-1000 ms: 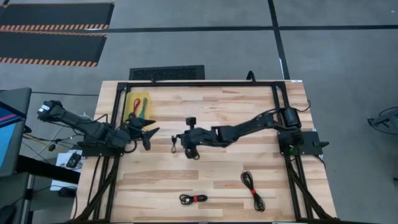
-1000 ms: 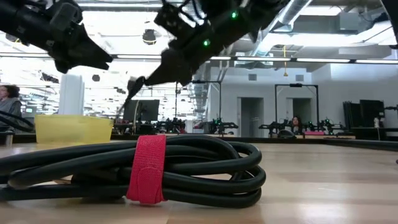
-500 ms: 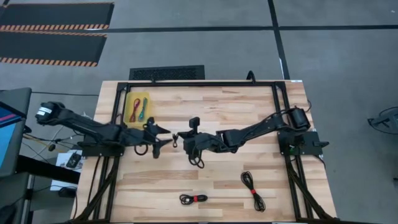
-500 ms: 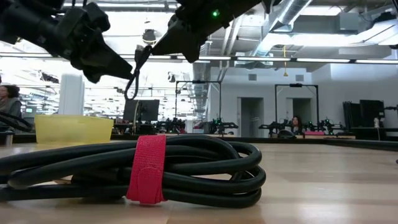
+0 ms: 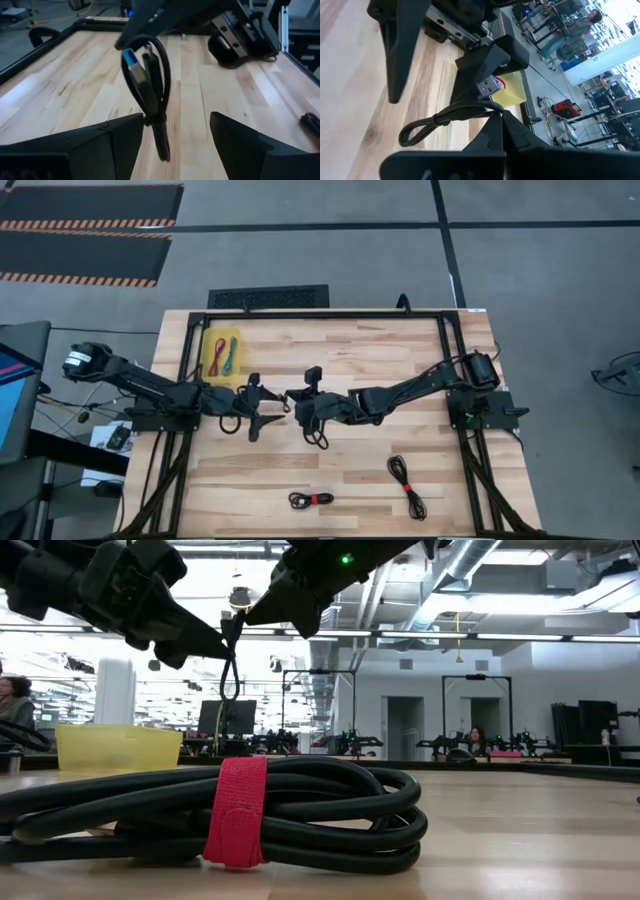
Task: Pick and place USB-C Cables
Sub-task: Put the top black USB cable into the yellow bin, then put the black USB cable into the yellow bin
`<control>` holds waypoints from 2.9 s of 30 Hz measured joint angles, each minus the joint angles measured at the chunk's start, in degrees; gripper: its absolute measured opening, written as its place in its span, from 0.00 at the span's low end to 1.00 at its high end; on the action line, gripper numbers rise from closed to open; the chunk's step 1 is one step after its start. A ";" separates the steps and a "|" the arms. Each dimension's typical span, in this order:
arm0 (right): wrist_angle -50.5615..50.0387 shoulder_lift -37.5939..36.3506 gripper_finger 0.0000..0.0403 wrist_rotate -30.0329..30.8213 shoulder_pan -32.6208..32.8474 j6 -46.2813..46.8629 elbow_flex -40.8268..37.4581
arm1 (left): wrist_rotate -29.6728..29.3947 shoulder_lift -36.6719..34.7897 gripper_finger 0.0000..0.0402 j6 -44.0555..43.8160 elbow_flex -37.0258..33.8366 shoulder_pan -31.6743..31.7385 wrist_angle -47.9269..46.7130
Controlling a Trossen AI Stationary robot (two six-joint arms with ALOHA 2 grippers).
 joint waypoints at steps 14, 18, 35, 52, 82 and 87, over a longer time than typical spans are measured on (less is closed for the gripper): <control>3.13 0.02 0.00 1.32 0.01 1.85 0.00 | -3.14 -0.06 0.36 -2.42 0.01 4.67 1.46; 3.08 0.02 0.00 1.68 0.00 2.81 0.00 | -3.06 -0.06 0.27 -0.69 0.00 4.76 1.55; -8.34 3.09 0.17 -22.22 -9.21 38.04 0.17 | -13.58 -2.04 0.16 -2.78 0.04 4.79 1.36; -9.15 20.17 0.52 -30.36 -10.17 42.16 7.71 | -12.11 -11.86 0.46 1.56 0.07 4.63 -9.84; -24.00 5.38 0.06 -10.92 0.54 -0.97 7.61 | 16.70 -4.14 0.43 -6.53 0.19 6.36 -6.86; -24.00 5.38 0.05 -9.40 2.12 -9.65 7.61 | 16.55 2.65 0.43 -6.15 3.35 7.16 -6.72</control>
